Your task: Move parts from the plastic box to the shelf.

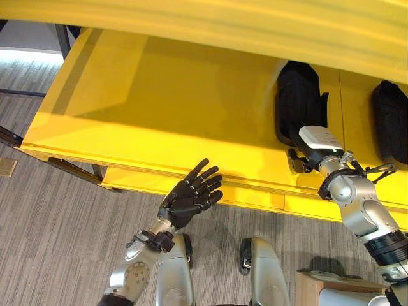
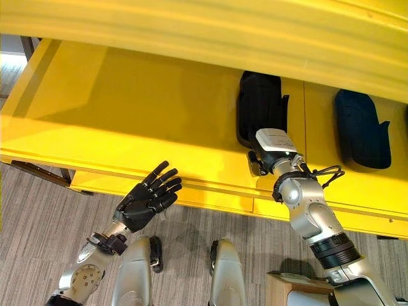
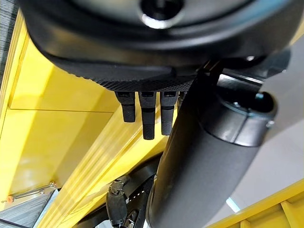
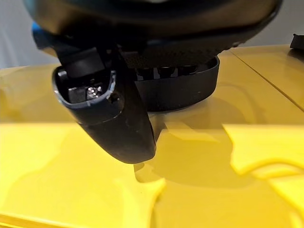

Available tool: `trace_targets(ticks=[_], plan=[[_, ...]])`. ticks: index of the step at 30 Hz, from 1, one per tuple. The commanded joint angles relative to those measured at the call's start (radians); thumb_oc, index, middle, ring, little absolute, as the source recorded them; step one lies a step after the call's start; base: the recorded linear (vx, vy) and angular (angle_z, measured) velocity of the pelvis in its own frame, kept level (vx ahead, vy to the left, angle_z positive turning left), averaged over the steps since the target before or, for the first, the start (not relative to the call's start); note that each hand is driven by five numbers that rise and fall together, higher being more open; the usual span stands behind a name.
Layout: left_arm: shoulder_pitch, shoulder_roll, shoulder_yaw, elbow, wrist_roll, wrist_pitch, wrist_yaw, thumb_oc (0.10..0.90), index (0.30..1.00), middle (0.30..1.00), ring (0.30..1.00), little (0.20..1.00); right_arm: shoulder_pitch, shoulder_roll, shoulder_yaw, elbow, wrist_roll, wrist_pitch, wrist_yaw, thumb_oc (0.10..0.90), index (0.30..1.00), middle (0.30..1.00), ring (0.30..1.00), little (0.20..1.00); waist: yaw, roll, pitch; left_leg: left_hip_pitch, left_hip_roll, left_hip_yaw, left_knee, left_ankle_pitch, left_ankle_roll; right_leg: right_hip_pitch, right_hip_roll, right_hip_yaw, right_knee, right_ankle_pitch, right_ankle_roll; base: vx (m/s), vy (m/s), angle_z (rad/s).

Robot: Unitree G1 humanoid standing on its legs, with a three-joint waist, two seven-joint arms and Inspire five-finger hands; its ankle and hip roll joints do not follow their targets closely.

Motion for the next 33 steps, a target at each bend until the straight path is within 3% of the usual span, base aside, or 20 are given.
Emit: trace_targets(ticks=[1, 10, 15, 25, 33], plan=[[-0.019, -0.013, 0.021, -0.136, -0.013, -0.046, -0.021, 0.900, 1.000, 1.000, 1.000, 1.000, 0.004, -0.064, -0.059, -0.079, -0.043, -0.012, 0.005, 0.900, 1.000, 1.000, 1.000, 1.000, -0.009, 0.009, -0.071, 0.119, -0.006, 0.021, -0.045, -0.072, 0.065, 0.012, 0.029, -0.075, 0.052, 0.001, -0.055, 0.00, 0.000, 0.00], [-0.020, -0.008, 0.016, -0.137, -0.007, -0.046, -0.028, 0.900, 1.000, 1.000, 1.000, 1.000, 0.003, -0.068, -0.058, -0.082, -0.081, 0.019, -0.060, 0.900, 1.000, 1.000, 1.000, 1.000, -0.009, 0.010, -0.073, 0.117, -0.004, 0.023, -0.046, -0.072, 0.064, 0.010, 0.031, -0.076, 0.052, -0.001, -0.055, 0.00, -0.007, 0.00], [-0.014, -0.008, 0.023, -0.135, -0.026, -0.052, -0.052, 0.900, 1.000, 1.000, 1.000, 1.000, 0.008, -0.063, -0.071, -0.084, -0.192, -0.005, -0.146, 0.900, 1.000, 1.000, 1.000, 1.000, -0.013, 0.018, -0.078, 0.120, -0.003, 0.024, -0.048, -0.067, 0.061, 0.013, 0.035, -0.076, 0.051, -0.003, -0.056, 0.00, 0.000, 0.00], [-0.004, -0.009, 0.020, -0.144, -0.017, -0.049, -0.090, 0.900, 1.000, 1.000, 1.000, 1.000, 0.028, -0.046, -0.099, -0.080, -0.206, 0.032, -0.211, 0.900, 1.000, 1.000, 1.000, 1.000, -0.017, 0.025, -0.080, 0.115, 0.003, 0.024, -0.054, -0.056, 0.055, 0.008, 0.038, -0.075, 0.050, -0.005, -0.058, 0.00, 0.000, 0.00], [0.001, -0.012, 0.021, -0.150, -0.025, -0.036, -0.075, 0.900, 1.000, 1.000, 1.000, 1.000, 0.042, -0.027, -0.109, -0.072, -0.191, 0.020, -0.274, 0.900, 1.000, 1.000, 1.000, 1.000, -0.019, 0.026, -0.093, 0.125, 0.000, 0.026, -0.056, -0.062, 0.057, 0.017, 0.040, -0.073, 0.042, -0.002, -0.056, 0.01, 0.000, -0.01]])
